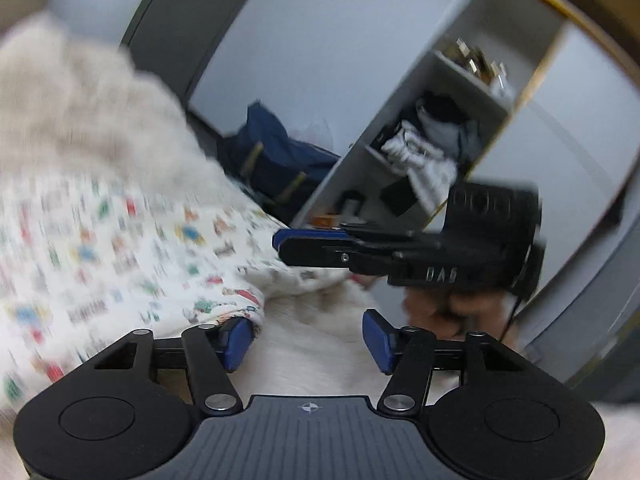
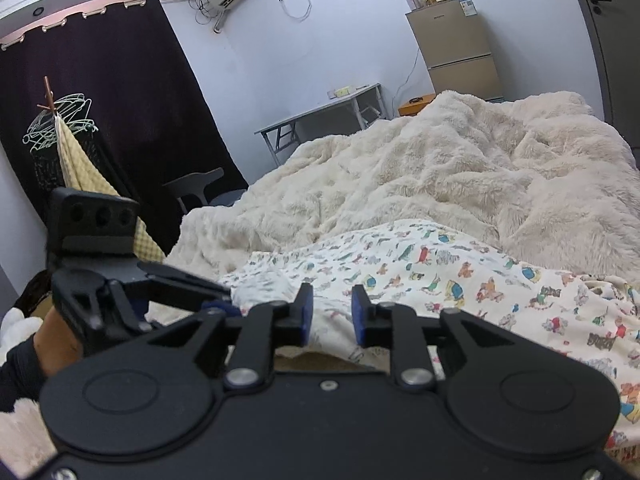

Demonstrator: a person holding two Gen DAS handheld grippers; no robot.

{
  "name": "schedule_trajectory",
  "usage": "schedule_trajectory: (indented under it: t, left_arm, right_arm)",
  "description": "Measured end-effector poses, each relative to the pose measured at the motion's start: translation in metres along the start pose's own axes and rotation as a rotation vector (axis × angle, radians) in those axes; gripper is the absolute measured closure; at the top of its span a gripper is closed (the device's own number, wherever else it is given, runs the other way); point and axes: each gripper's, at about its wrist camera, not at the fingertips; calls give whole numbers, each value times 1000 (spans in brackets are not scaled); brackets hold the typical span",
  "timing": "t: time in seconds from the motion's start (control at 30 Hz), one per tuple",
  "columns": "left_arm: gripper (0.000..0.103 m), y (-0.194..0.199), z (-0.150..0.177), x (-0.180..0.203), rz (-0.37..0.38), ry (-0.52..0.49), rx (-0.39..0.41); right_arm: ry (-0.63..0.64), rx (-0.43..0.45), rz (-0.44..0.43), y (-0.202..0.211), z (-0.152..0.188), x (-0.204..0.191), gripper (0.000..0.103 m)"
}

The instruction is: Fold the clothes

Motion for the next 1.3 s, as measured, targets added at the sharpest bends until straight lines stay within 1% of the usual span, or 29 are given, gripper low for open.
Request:
schedule_trajectory:
  t: [0.03, 0.07, 0.1, 0.13, 0.17, 0.3, 0.37, 0.4, 0.43, 0.5, 0.6, 0.7, 0.8, 0.83, 0.93, 0.97, 1.07, 1.13, 1.2, 1.3]
  left_arm:
    - [41, 1, 3, -11, 37, 60, 14]
    - [38, 1, 6, -16, 45, 78, 18]
    - [27, 0, 10, -21, 45, 93, 20]
    - [24, -2, 14, -24, 17, 85, 19]
    - [23, -4, 17, -22, -7, 63, 19]
    - [19, -18, 21, -12, -64, -4, 6]
    - [20, -27, 21, -7, -95, -37, -13]
    - [25, -30, 22, -5, -100, -54, -24]
    - [28, -33, 24, -1, -99, -73, -35]
    - [30, -30, 26, -1, -91, -68, -30]
    - [29, -18, 26, -4, -38, -30, 23]
    - [26, -9, 24, -9, 7, 6, 57]
    - [25, -7, 25, -15, -29, 34, 59]
    - [25, -11, 26, -15, -34, 41, 47]
    - [25, -14, 29, -6, -7, -2, 14]
    - [25, -14, 29, 0, -22, -34, 22]
    - [25, -7, 29, -8, -8, 19, 38]
    - [25, -4, 29, -12, 3, 30, 43]
    - [25, 2, 29, -14, 11, 37, 73]
    - [23, 19, 26, -20, 30, 73, 152]
  right_arm:
    - [2, 0, -1, 1, 1, 0, 80]
    - [4, 0, -1, 1, 1, 0, 79]
    - [4, -1, -1, 1, 2, 0, 77]
    - [3, -3, 0, 1, 3, 1, 77]
    - [1, -4, 3, 2, 3, 2, 76]
    - [-26, -2, 9, 1, 3, 7, 76]
    - [-41, -3, 9, 0, 2, 7, 75]
    - [-39, -3, 10, 1, 2, 6, 75]
    - [-30, -2, 10, 1, 3, 4, 75]
    - [-14, 1, 10, 4, 4, 1, 74]
    - [-9, 14, 7, 9, 6, 0, 72]
    - [-30, 21, 10, 11, 7, 5, 72]
    - [-48, 24, 9, 12, 7, 9, 72]
    - [-51, 25, 9, 13, 7, 9, 72]
    - [-42, 24, 4, 14, 7, 7, 71]
    - [-38, 23, 2, 14, 7, 6, 70]
    - [-26, 22, 2, 16, 7, 4, 67]
    - [-21, 22, 6, 16, 7, 4, 63]
    - [-20, 22, 12, 18, 6, 5, 59]
    - [-25, 19, 17, 19, 3, 8, 59]
Point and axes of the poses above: each gripper's, at about its wrist camera, not at the fingertips, and y roughly against the way its jaws point, x to its right, z to its underside, and after that the axes turned 6 degrees about z, right-handed
